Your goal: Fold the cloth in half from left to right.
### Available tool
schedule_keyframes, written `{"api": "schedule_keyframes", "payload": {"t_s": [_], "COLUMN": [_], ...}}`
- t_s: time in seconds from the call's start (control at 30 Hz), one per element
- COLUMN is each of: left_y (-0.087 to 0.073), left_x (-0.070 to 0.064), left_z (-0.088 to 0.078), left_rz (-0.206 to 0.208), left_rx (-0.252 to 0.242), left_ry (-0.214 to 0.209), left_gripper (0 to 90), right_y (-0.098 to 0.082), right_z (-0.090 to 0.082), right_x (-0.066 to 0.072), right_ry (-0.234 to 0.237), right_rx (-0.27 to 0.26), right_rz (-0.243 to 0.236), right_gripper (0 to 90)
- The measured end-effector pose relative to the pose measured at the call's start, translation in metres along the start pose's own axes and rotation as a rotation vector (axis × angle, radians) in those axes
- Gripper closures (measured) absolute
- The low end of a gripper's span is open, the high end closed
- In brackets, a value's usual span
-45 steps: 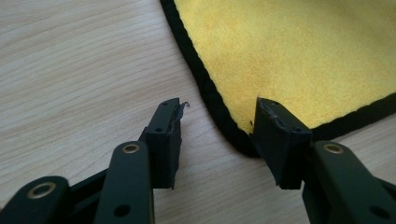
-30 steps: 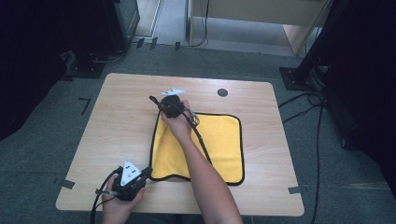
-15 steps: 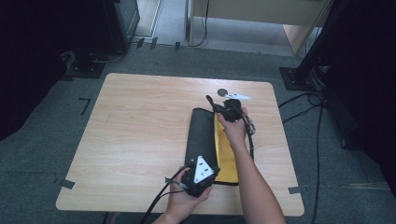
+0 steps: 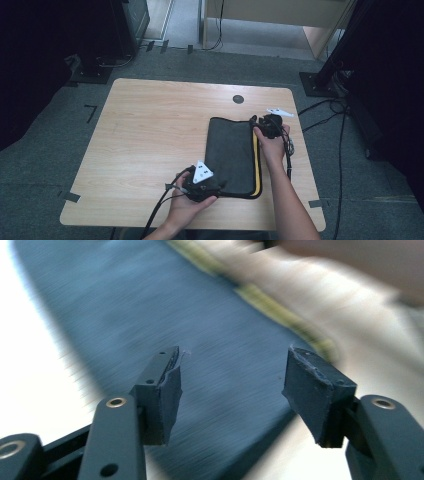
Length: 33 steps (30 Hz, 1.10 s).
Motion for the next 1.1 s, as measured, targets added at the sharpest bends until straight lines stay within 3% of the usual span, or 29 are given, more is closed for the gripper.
{"api": "schedule_keyframes", "payload": {"t_s": [0.07,0.1,0.13,0.17,0.2,0.23,0.37,0.5,0.63,0.67,0.73,0.77,0.8,0.87,0.97,1.0,1.03,1.07,1.1], "left_y": [-0.004,-0.008,-0.015,-0.015,-0.022,-0.025,-0.028,-0.031,-0.037,-0.037,-0.041,-0.045,-0.045,-0.05,-0.053,-0.053,-0.054,-0.054,-0.055], "left_x": [0.005,0.008,0.01,0.01,0.006,0.005,0.008,0.018,0.046,0.046,0.057,0.067,0.067,0.08,0.088,0.088,0.089,0.089,0.09], "left_z": [0.001,0.003,0.006,0.006,0.008,0.009,0.003,-0.005,-0.025,-0.025,-0.035,-0.046,-0.046,-0.059,-0.067,-0.067,-0.069,-0.069,-0.072], "left_rz": [-0.001,0.001,0.034,0.034,0.072,0.092,0.102,0.101,0.077,0.077,0.057,0.044,0.044,0.01,-0.025,-0.025,-0.026,-0.026,-0.039], "left_rx": [0.022,0.041,0.084,0.084,0.117,0.13,0.141,0.147,0.149,0.149,0.148,0.148,0.148,0.146,0.144,0.144,0.13,0.13,0.109], "left_ry": [0.019,0.033,0.053,0.053,0.045,0.052,0.09,0.117,0.162,0.162,0.175,0.193,0.193,0.213,0.214,0.214,0.198,0.198,0.17], "left_gripper": [42.7,42.7,42.7,42.7,43.3,44.4,45.3,45.2,45.1,45.1,45.1,45.0,45.0,45.0,44.9,44.2,43.3,42.3,40.4], "right_y": [-0.011,-0.011,-0.024,-0.024,-0.035,-0.036,-0.037,-0.037,-0.035,-0.035,-0.034,-0.034,-0.034,-0.034,-0.034,-0.034,-0.033,-0.031,-0.028], "right_z": [0.001,0.001,0.005,0.005,0.01,0.011,0.016,0.022,0.038,0.038,0.046,0.053,0.056,0.062,0.068,0.068,0.069,0.068,0.065], "right_x": [0.009,0.009,0.017,0.017,0.024,0.027,0.032,0.038,0.066,0.066,0.081,0.095,0.102,0.114,0.131,0.131,0.133,0.13,0.125], "right_ry": [-0.016,-0.016,-0.057,-0.057,-0.091,-0.095,-0.105,-0.105,-0.092,-0.092,-0.075,-0.055,-0.039,-0.029,0.007,0.007,0.032,0.036,0.04], "right_rx": [0.047,0.047,0.095,0.095,0.127,0.103,0.079,0.068,0.068,0.068,0.071,0.072,0.069,0.071,0.079,0.079,0.081,0.074,0.053], "right_rz": [-0.058,-0.058,-0.131,-0.131,-0.193,-0.198,-0.157,-0.154,-0.15,-0.15,-0.151,-0.158,-0.155,-0.156,-0.168,-0.168,-0.176,-0.149,-0.107], "right_gripper": [50.1,50.1,47.4,47.4,49.5,50.4,50.7,51.2,51.6,51.6,51.7,51.5,51.2,51.1,50.4,50.4,44.8,45.2,50.8]}}
Point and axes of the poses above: each handheld gripper's, and its own axes: z roughly forward along the jaws, y roughly out of its top, x roughly to its left, the point moved 4 cm from there along z, roughly forward along the jaws, and after that the axes turned 10 degrees about -x, right-handed, at the moved point
